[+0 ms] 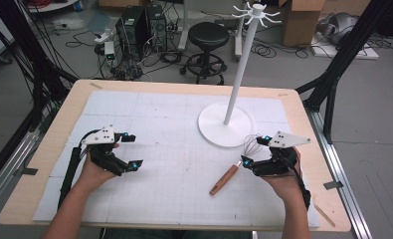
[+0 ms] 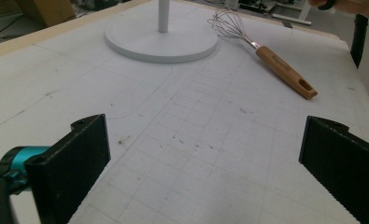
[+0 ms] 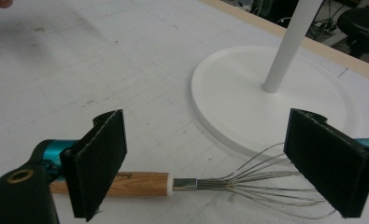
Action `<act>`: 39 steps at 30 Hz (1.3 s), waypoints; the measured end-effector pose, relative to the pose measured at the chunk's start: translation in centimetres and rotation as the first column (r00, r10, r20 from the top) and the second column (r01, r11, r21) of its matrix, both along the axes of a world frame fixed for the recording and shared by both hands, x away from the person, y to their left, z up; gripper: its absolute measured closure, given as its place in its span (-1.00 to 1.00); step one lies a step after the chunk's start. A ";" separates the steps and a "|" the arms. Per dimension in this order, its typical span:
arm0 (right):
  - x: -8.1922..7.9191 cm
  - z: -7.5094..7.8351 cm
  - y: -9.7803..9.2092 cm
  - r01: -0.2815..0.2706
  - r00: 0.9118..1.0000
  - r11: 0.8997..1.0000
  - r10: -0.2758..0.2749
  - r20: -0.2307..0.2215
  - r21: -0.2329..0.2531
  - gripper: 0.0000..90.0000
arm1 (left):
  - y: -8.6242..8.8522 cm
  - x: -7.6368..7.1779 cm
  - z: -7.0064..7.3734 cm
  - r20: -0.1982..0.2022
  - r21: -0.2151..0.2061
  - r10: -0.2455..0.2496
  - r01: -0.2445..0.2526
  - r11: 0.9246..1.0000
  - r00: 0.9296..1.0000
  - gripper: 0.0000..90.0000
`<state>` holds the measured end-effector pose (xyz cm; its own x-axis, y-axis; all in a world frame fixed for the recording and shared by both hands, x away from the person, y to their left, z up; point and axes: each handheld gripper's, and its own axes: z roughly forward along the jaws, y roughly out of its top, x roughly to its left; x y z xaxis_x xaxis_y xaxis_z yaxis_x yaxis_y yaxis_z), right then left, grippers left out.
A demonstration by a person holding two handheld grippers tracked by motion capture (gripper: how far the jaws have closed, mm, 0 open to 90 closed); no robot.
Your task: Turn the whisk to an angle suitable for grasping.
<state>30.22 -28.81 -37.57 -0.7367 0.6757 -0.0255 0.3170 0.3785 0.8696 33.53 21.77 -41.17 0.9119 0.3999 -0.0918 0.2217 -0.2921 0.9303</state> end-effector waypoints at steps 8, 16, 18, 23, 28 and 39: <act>-0.4 -0.2 -0.2 0.002 1.000 0.999 -0.002 -0.001 -0.034 -0.73 | -0.1 0.1 -0.2 -0.008 0.016 0.001 -0.001 1.000 1.000 -0.94; -0.2 -0.3 0.1 -0.018 1.000 0.999 0.017 -0.010 -0.051 -0.73 | 0.1 0.1 0.0 -0.006 0.002 0.005 -0.005 1.000 1.000 -0.94; -0.1 -0.5 0.3 -0.028 0.999 0.997 0.026 -0.022 -0.075 -0.73 | 0.0 0.1 0.0 -0.006 0.005 0.001 -0.001 1.000 1.000 -0.94; 0.1 -0.9 0.8 -0.054 0.998 0.993 0.049 -0.045 -0.103 -0.73 | 0.1 0.1 -0.1 -0.007 0.007 0.004 -0.003 1.000 1.000 -0.94; 0.2 -1.1 1.1 -0.060 0.997 0.992 0.054 -0.058 -0.110 -0.73 | 0.3 0.2 0.0 -0.008 -0.003 0.007 -0.007 1.000 1.000 -0.94; 0.4 -1.7 2.1 -0.101 0.992 0.982 0.086 -0.096 -0.160 -0.73 | 0.4 0.2 0.1 -0.003 -0.014 0.010 -0.010 1.000 1.000 -0.94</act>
